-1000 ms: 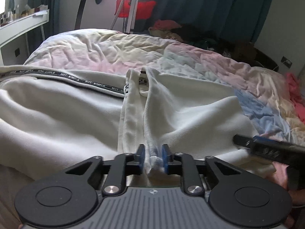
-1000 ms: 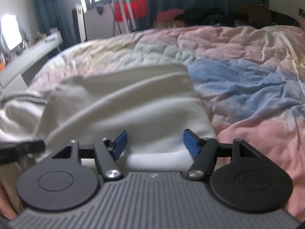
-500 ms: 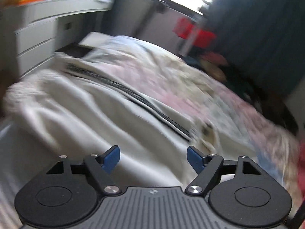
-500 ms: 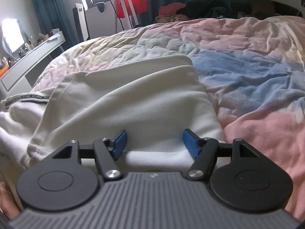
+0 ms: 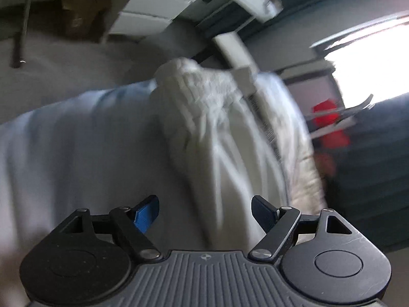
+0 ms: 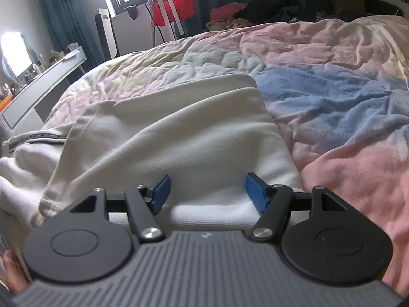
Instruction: Fold clothes
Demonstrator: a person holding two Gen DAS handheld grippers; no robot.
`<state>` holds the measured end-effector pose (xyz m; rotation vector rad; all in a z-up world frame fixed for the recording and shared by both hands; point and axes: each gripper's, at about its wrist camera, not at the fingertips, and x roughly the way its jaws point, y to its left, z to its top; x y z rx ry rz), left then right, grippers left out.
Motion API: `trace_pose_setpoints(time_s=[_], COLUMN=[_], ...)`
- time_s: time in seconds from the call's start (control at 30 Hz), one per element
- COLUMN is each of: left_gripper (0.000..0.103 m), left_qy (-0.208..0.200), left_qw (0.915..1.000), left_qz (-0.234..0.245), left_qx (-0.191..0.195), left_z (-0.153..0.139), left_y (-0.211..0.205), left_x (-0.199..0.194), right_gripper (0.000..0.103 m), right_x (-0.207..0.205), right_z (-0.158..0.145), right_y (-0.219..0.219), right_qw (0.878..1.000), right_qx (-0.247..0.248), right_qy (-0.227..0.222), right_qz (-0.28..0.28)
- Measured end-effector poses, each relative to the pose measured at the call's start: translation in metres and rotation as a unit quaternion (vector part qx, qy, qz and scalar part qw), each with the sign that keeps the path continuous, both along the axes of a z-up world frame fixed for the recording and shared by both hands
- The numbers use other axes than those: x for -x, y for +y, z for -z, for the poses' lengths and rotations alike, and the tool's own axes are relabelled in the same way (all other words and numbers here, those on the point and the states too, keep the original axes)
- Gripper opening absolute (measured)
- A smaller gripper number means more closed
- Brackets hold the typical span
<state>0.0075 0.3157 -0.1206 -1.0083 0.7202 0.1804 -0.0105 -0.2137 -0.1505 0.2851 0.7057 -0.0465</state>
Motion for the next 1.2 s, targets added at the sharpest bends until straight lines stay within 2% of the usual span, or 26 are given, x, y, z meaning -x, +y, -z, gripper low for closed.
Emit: trace_pose_setpoints(time_s=[0.13,0.23,0.27,0.33,0.4,0.47,0.57,0.6,0.77,0.93,1.07,1.2], left_gripper=[0.079,0.070,0.064,0.062,0.050,0.038,0.033,0.032,0.030,0.028,0.027,0.026], left_qy=[-0.023,-0.018,-0.019,-0.025,-0.031,-0.036,-0.044,-0.056,-0.134,-0.210,-0.215,-0.215], left_qw=[0.9992,0.9977,0.9958,0.9888,0.9781,0.9635,0.9347,0.9285,0.9011,0.8656,0.8528,0.8366], left_qz=[-0.010,-0.031,-0.031,-0.025,-0.019,-0.013,-0.004,0.000,0.017,0.035,0.105,0.179], left_qx=[-0.030,-0.057,-0.084,-0.145,-0.205,-0.265,-0.353,-0.367,-0.412,-0.453,-0.464,-0.471], left_z=[0.008,0.022,0.019,0.007,-0.005,-0.018,-0.036,-0.046,-0.104,-0.162,-0.132,-0.097], left_y=[0.003,0.011,0.007,-0.006,-0.018,-0.031,-0.050,-0.064,-0.145,-0.227,-0.306,-0.387], left_x=[-0.026,-0.048,-0.052,-0.057,-0.063,-0.068,-0.076,-0.075,-0.066,-0.056,-0.054,-0.052], right_gripper=[0.068,0.069,0.069,0.069,0.069,0.068,0.068,0.068,0.067,0.067,0.068,0.068], right_x=[0.004,0.011,0.015,0.022,0.022,0.015,0.005,0.003,0.012,0.022,0.031,0.040], right_z=[-0.003,-0.009,-0.012,-0.017,-0.018,-0.009,0.004,0.007,-0.001,-0.016,-0.029,-0.031], right_y=[0.001,0.001,0.001,0.002,0.007,0.017,0.027,0.028,0.012,-0.007,-0.034,-0.072], right_qw=[1.000,1.000,0.999,0.999,0.998,0.998,0.997,0.997,0.999,0.999,0.996,0.987], right_qx=[0.004,-0.004,-0.006,-0.010,-0.010,0.009,0.038,0.043,-0.001,-0.033,-0.062,-0.116], right_qy=[-0.012,-0.030,-0.037,-0.049,-0.045,-0.014,0.014,0.018,0.003,-0.027,-0.054,-0.067], right_qz=[0.001,-0.007,-0.011,-0.020,-0.039,-0.054,-0.064,-0.065,-0.040,-0.008,0.027,0.086])
